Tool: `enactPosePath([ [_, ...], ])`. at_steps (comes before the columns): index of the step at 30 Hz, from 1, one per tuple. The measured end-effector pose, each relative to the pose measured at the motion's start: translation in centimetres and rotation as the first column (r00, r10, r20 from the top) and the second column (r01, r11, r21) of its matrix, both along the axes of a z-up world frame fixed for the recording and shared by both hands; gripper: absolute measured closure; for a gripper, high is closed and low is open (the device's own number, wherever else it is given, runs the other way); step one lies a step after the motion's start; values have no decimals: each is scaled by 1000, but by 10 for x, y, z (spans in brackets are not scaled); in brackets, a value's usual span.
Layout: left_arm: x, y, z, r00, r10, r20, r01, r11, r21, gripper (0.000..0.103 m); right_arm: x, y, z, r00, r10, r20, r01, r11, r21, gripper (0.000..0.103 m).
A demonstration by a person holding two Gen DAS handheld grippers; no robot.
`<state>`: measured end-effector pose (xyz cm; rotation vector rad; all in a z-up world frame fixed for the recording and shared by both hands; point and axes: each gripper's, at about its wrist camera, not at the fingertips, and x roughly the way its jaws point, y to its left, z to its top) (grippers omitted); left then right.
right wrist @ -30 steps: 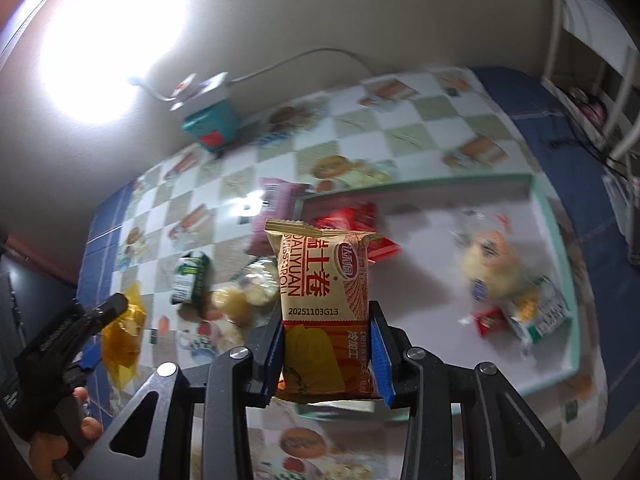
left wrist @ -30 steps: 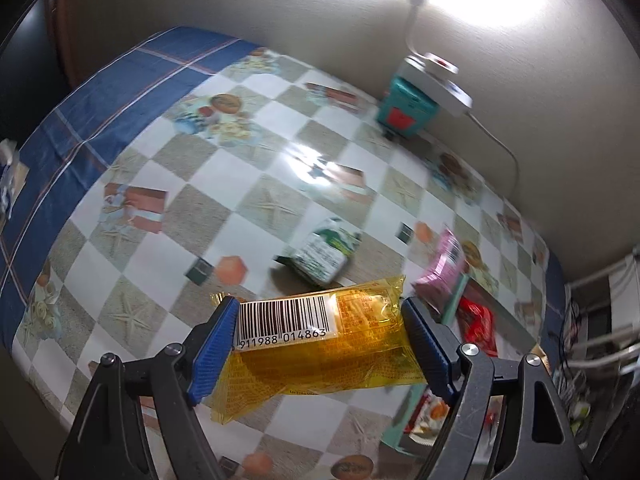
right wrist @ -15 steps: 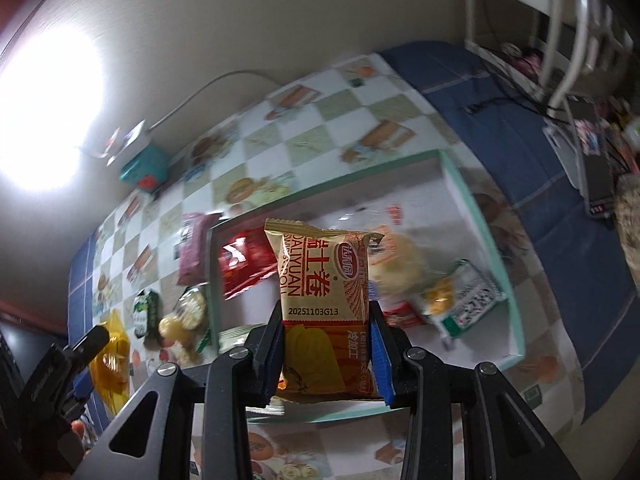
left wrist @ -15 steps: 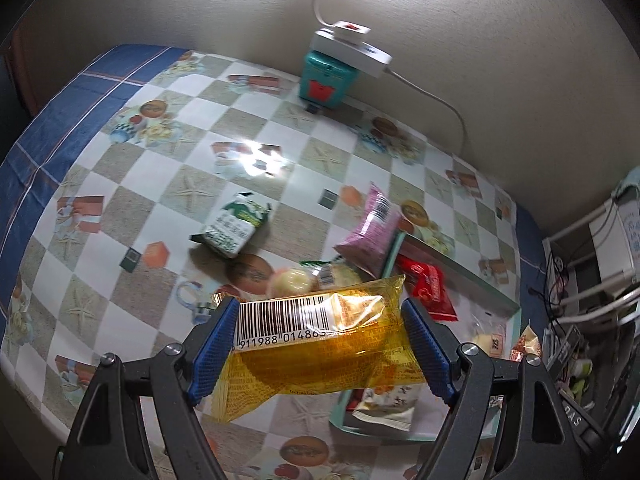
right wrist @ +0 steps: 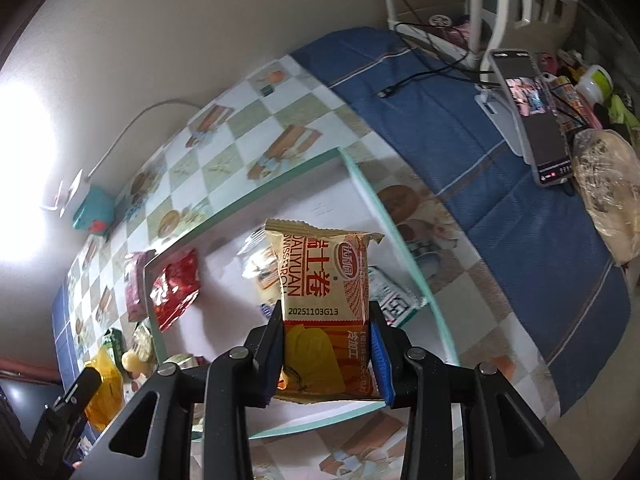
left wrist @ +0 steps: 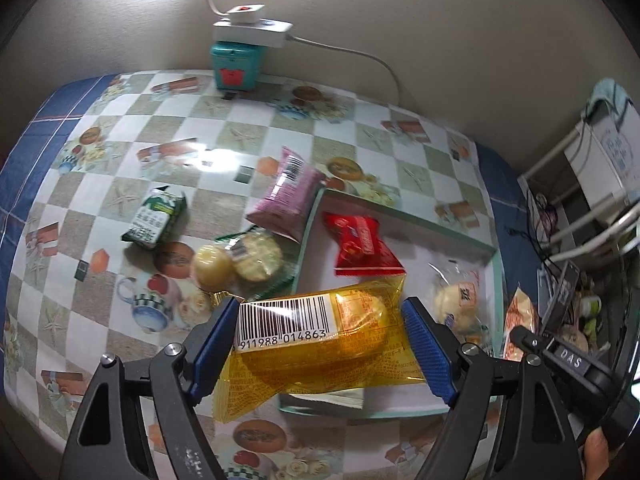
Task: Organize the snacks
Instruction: 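Carry the yellow cake with the left gripper while the right carries the orange pack to the tray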
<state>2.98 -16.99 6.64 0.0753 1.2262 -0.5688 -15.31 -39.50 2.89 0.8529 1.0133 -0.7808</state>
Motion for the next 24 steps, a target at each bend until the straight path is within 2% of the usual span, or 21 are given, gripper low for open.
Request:
enactPosePath([
  [7, -13, -24, -6, 998, -57, -4, 57, 998, 15, 20, -5, -17, -5, 1000, -17, 9, 17, 1000, -2, 63],
  [14, -21, -59, -9, 994, -113, 12, 113, 993, 22, 20, 8, -29, -20, 1000, 3, 17, -3, 1000, -12, 63],
  [20, -27, -89, -14, 984, -170, 49, 166, 984, 69, 20, 22, -38, -24, 1000, 29, -7, -29, 997, -72, 63],
  [24, -29, -101, -22, 982, -186, 37, 183, 980, 74, 20, 26, -42, -30, 999, 47, -15, -48, 996, -72, 63],
])
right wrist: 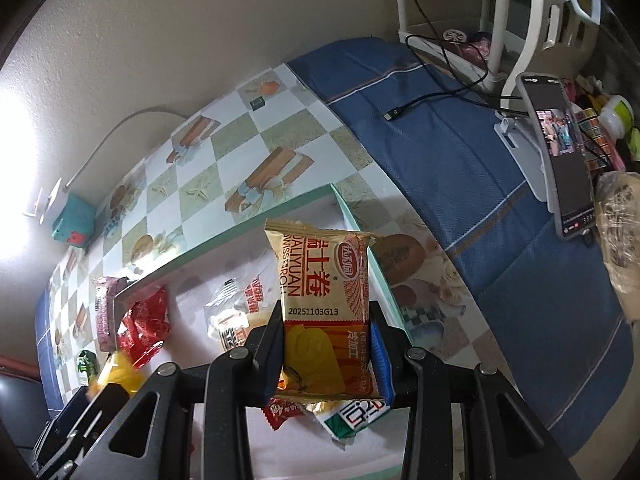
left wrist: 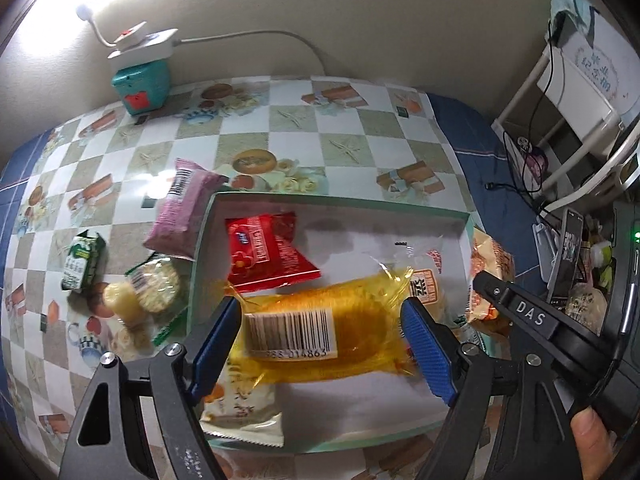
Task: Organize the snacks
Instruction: 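Carry the yellow cake with the left gripper while the right carries the orange pack to the tray, then open both grippers to drop the yellow cake and orange pack in the tray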
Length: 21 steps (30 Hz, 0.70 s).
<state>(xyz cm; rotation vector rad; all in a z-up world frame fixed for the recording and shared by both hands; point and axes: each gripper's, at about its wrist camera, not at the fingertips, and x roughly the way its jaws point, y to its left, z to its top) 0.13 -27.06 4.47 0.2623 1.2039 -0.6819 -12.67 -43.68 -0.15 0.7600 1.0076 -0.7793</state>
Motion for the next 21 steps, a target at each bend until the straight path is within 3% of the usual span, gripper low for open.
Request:
enactPosePath([
  [8, 1, -8, -4, 1000, -4, 9, 4, 1000, 0, 20, 7, -1, -5, 1000, 28, -8, -28, 999, -26, 63],
  [21, 19, 9, -11, 997, 68, -33, -68, 998, 11, 20, 12, -1, -23, 999, 34, -9, -34, 999, -3, 63],
])
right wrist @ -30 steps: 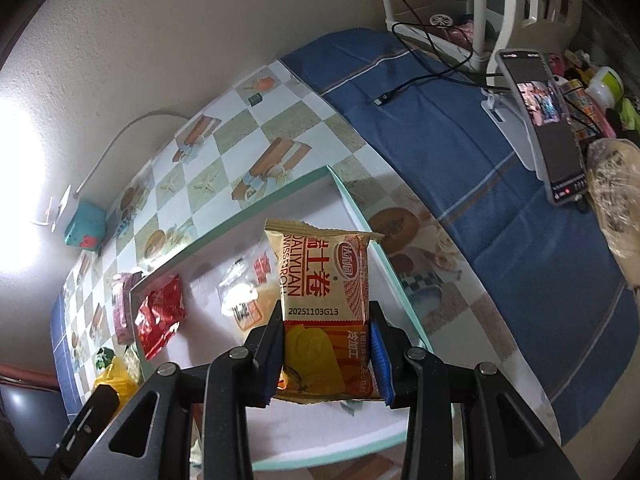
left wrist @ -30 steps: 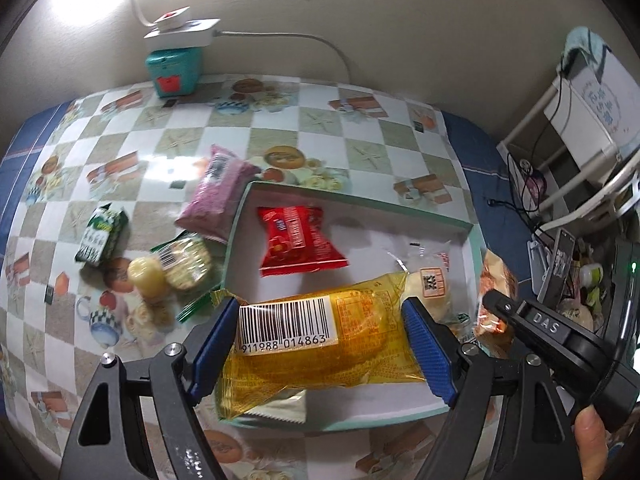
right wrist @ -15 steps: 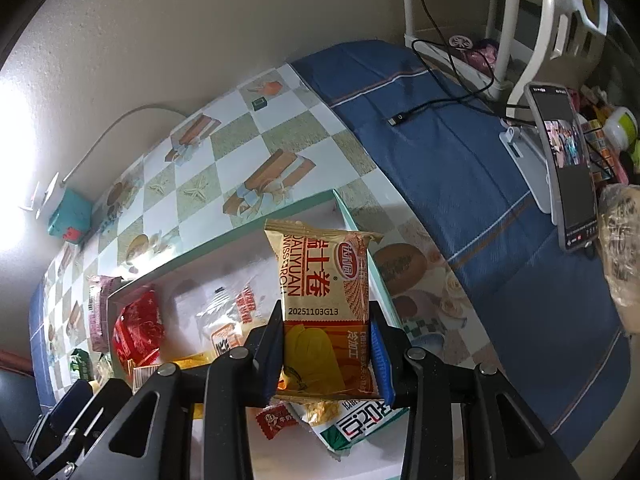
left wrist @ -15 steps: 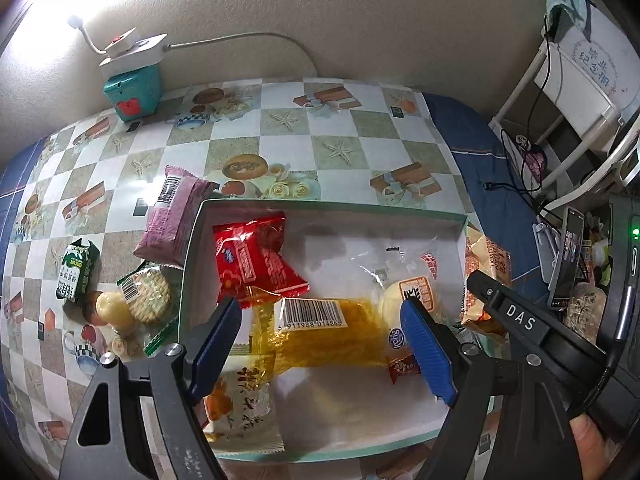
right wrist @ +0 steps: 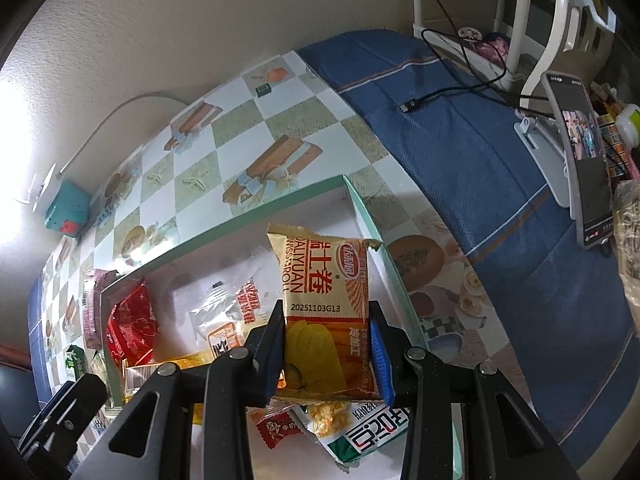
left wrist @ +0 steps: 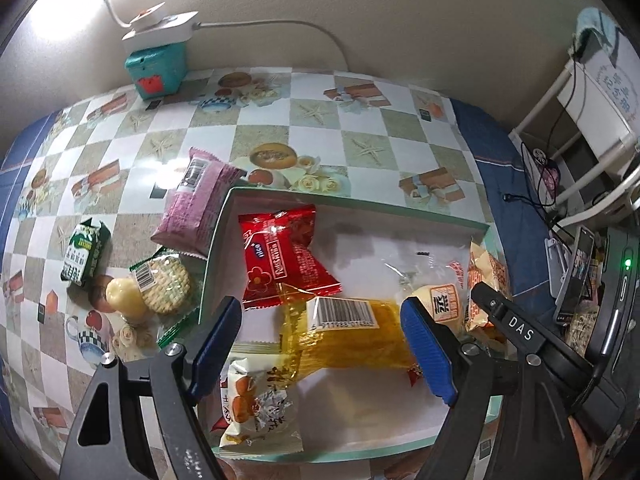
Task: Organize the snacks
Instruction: 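Open both grippers to drop the yellow cake and orange pack in the tray, then move both grippers back toward the remaining snacks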
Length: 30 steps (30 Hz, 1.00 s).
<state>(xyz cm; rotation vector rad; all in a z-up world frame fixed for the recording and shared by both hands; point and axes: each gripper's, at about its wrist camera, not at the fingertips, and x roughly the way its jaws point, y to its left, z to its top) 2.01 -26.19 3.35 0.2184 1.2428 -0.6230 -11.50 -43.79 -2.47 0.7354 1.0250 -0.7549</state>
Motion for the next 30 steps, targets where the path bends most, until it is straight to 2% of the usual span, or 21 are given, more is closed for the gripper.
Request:
enactPosePath([
  [5, 5, 5, 0, 1000, 20, -6, -20, 1000, -2, 20, -1, 0, -2, 1000, -11, -7, 11, 1000, 8, 62],
  [6, 7, 6, 0, 1000, 24, -9, -24, 1000, -3, 20, 0, 0, -2, 1000, -12, -14, 12, 1000, 10, 59],
  [8, 9, 8, 0, 999, 32, -14, -32, 999, -4, 20, 0, -1, -5, 999, -17, -31, 18, 1000, 16, 46],
  [9, 10, 9, -1, 999, 35, -16, -35, 999, -4, 20, 0, -2, -6, 999, -25, -36, 26, 999, 22, 36],
  [10, 10, 10, -1, 999, 37, -18, -37, 999, -4, 20, -2, -3, -7, 999, -32, -35, 32, 999, 24, 34],
  [18, 19, 19, -1, 997, 64, -39, -65, 998, -16, 20, -8, -6, -7, 998, -59, -37, 61, 997, 50, 34],
  [25, 28, 29, -2, 993, 106, -52, -108, 994, -20, 20, -9, -6, 7, 997, -62, -41, 63, 998, 18, 22],
  [30, 38, 40, -2, 988, 151, -41, -152, 988, -16, 19, -4, -1, 26, 998, -31, -46, 29, 998, -50, 14],
])
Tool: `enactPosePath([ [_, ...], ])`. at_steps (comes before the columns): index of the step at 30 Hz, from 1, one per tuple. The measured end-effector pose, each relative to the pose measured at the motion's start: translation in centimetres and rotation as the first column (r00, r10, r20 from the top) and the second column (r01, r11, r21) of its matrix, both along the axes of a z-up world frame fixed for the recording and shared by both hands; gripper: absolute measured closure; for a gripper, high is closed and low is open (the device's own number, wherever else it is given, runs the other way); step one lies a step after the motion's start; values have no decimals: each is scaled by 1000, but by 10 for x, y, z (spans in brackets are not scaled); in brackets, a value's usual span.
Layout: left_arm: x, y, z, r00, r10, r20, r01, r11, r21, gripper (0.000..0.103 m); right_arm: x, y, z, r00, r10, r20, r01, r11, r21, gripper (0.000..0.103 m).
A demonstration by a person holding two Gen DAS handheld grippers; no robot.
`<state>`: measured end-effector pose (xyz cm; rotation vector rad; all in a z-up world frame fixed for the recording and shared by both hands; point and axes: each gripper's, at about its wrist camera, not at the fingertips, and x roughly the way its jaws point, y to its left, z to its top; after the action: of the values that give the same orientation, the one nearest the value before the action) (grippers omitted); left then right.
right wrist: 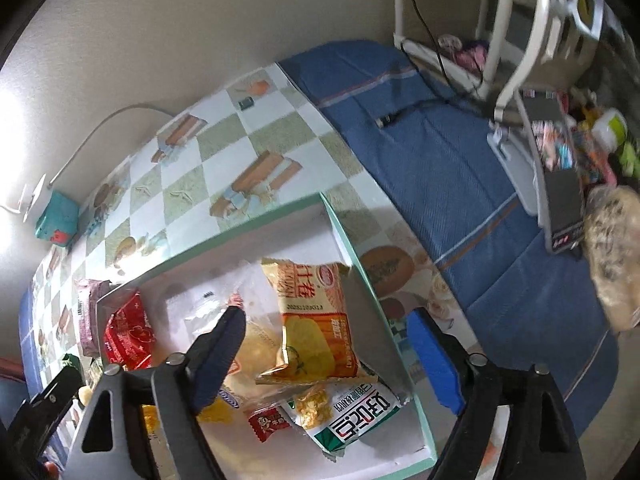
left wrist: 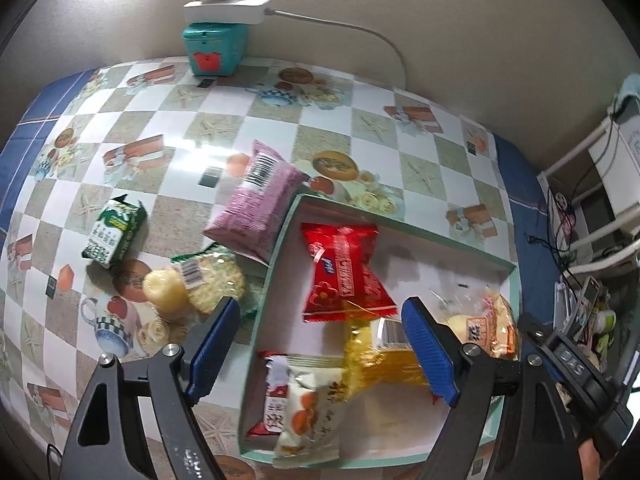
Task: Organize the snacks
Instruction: 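Move both grippers back toward the remaining snacks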
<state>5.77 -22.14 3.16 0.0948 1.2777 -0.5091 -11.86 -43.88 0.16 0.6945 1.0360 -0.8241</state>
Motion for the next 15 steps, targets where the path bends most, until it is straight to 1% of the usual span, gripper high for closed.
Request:
enactPosePath([
  [1, 2, 3, 0, 1000, 11, 3, -11, 1000, -2, 18, 1, 1, 4, 1000, 4, 3, -4, 1000, -9, 13],
  [2, 4, 5, 1, 1000, 17, 4, -17, 1000, -3, 13, 2, 3, 9, 1000, 11, 9, -10, 1000, -20, 12],
  [3, 7, 9, 1, 999, 31, 6, -31, 999, -5, 6, 3, 5, 14, 1000, 17, 13, -16, 999, -31, 11],
  [6, 15, 18, 3, 998, 58, 7, -58, 998, -13, 5, 9, 12, 29, 999, 37, 14, -36, 997, -75, 5],
  [10, 30, 41, 7, 992, 124, 0, -124, 992, -35, 5, 16, 24, 49, 998, 62, 21, -59, 992, -115, 5],
  [15, 47, 72, 17, 978, 206, 28, -205, 978, -38, 5, 23, 40, 70, 995, 92, 39, -86, 987, -134, 5],
])
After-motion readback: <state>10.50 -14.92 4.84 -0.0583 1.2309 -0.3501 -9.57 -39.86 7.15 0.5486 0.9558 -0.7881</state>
